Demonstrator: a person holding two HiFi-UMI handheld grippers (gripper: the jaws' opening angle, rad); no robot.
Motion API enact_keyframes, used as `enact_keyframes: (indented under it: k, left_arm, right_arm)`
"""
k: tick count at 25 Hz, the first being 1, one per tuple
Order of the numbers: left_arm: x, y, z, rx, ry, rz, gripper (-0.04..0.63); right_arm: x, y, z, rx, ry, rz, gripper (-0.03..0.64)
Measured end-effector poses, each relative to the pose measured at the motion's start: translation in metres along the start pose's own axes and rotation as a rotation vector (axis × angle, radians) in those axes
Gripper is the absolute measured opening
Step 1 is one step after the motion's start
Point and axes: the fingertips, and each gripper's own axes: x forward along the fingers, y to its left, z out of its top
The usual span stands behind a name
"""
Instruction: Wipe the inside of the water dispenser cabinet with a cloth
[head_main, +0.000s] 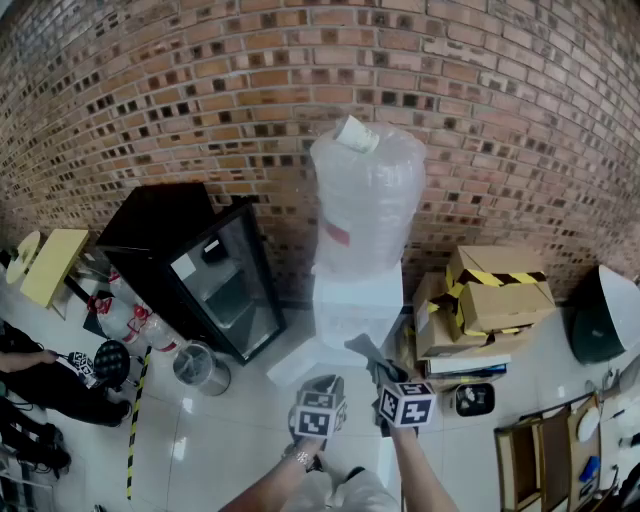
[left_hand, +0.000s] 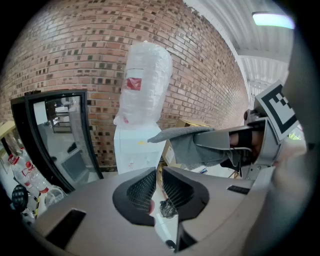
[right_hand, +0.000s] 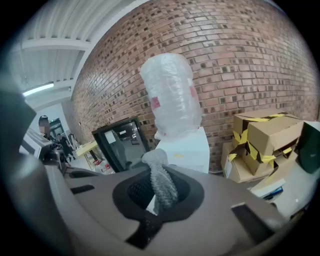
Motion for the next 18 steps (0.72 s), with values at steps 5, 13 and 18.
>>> enact_keyframes:
  k: [5,13,18]
  left_arm:
    - [0.024,0.014,-0.048,-0.008,0.036,0.024,0.043]
    - [0.159,0.075,-0.173,-0.075,-0.032,0.073,0.043]
    - [0.228,0.112,-0.249,-0.043,-0.062,0.085,0.043]
  right_arm:
    - [0.041,-0.035,-0.033,0.005,-0.017,-0.007,0.008]
    - [0.201,-0.102,-0.182,-0.030,0.018,0.045,0.008]
    - [0.282,-0.126,-0.277,-0.034,0.022,0.058,0.008]
